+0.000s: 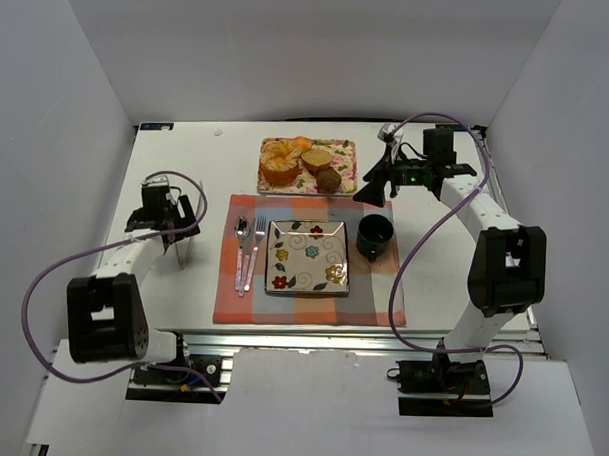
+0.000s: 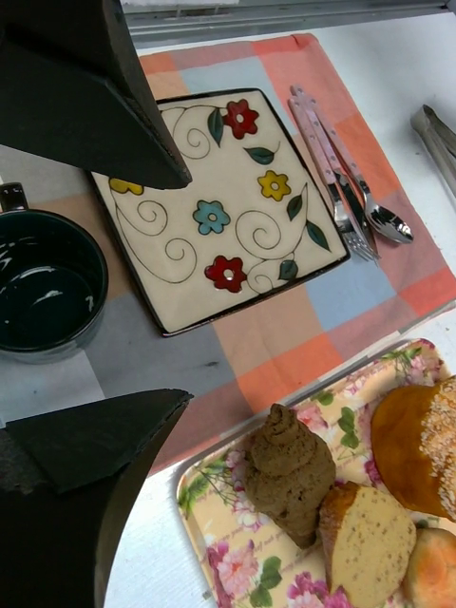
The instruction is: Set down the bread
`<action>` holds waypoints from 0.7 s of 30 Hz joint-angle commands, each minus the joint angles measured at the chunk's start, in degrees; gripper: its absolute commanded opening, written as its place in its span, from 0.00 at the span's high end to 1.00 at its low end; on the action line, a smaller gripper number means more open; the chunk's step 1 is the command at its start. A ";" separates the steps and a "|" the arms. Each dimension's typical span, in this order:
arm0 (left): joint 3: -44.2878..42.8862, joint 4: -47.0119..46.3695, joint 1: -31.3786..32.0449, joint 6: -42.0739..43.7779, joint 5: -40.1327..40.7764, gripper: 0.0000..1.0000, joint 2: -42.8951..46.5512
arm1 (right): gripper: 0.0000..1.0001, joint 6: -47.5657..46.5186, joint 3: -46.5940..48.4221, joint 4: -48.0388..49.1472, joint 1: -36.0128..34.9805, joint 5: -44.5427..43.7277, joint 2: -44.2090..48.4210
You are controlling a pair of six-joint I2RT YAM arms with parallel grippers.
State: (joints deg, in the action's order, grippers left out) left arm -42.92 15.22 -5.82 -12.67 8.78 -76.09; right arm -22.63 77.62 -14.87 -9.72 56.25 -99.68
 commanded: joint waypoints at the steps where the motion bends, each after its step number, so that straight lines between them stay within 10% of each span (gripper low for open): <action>1: -1.73 -1.16 0.73 2.99 0.02 0.05 -4.32 | 0.11 -0.05 -0.63 1.78 0.05 0.35 2.74; 21: -2.26 -11.18 0.99 8.45 -5.79 0.22 -16.01 | 0.11 0.48 -1.07 1.87 0.31 0.26 2.12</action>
State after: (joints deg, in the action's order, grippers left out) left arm -45.39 5.98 -5.13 -4.84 4.05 -92.51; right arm -22.52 76.49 -14.63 -9.72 55.75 -99.63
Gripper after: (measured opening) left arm 0.784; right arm 0.895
